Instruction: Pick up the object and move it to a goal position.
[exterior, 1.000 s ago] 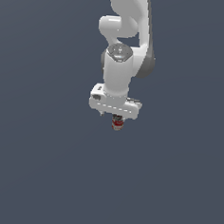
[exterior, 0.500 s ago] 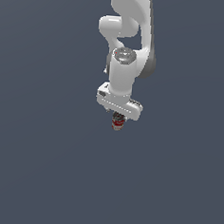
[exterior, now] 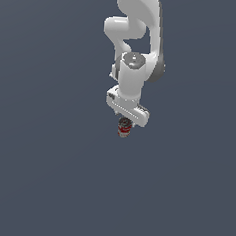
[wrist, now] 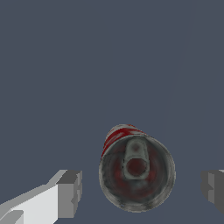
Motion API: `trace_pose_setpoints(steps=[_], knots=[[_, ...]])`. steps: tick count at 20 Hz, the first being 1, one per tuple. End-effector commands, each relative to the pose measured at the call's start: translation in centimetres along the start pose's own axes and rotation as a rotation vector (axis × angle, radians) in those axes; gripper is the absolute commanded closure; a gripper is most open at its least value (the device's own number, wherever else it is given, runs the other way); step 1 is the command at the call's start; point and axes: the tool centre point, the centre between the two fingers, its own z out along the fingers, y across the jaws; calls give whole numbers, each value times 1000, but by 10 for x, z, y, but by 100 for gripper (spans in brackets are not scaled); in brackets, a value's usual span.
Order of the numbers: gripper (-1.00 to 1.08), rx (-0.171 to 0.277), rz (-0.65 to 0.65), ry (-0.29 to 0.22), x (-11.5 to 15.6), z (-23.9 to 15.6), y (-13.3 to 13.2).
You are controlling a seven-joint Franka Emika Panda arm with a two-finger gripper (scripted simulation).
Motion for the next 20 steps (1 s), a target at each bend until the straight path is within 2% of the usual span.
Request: trace_pose_setpoints(steps=[1, 11, 20], knots=[[-92, 0, 26, -1, -3, 2, 1], [-92, 0, 45, -2, -6, 6, 1], [-92, 0, 48, -2, -8, 43, 2]])
